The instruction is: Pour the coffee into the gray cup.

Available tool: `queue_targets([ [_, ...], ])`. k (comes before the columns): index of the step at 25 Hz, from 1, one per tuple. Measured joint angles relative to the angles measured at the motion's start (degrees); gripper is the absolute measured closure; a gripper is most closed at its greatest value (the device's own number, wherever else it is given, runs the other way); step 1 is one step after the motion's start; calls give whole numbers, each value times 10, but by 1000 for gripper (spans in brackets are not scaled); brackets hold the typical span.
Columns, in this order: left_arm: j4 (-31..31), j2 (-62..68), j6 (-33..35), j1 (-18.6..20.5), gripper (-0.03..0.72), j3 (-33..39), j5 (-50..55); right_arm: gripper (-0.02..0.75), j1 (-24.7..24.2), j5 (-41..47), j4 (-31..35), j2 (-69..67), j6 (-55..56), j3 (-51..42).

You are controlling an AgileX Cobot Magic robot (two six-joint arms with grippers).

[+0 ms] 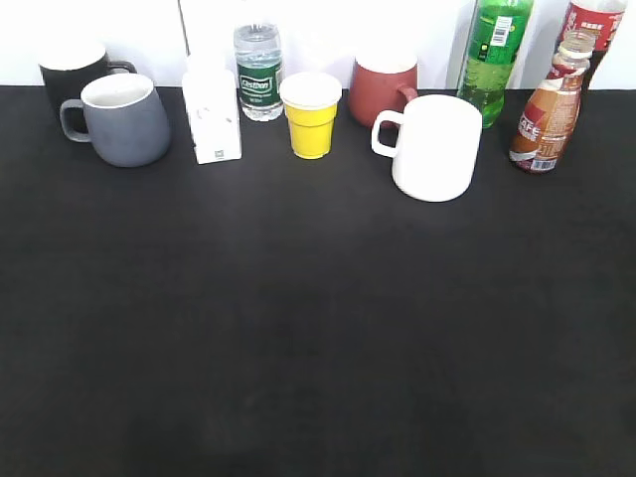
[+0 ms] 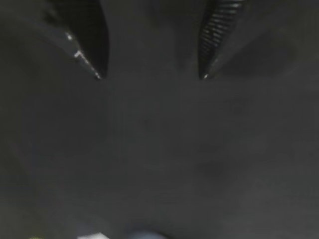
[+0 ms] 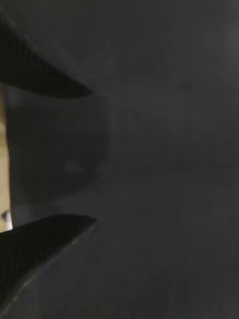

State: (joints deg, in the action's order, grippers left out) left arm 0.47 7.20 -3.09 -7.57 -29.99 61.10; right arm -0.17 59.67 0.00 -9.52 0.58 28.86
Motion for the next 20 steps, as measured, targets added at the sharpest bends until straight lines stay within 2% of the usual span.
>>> queue_targets([
  [3,0,-50,0,73,258,0,1,171,-4,0,0,47,1,-1],
  [5,0,-74,0,93,270,0,1,171,-4,0,0,80,1,-1],
  [16,0,-76,0,94,437,0,1,171,-5,0,0,100,2,-1],
  [20,0,-76,0,94,445,0,1,171,-6,0,0,100,2,-1],
])
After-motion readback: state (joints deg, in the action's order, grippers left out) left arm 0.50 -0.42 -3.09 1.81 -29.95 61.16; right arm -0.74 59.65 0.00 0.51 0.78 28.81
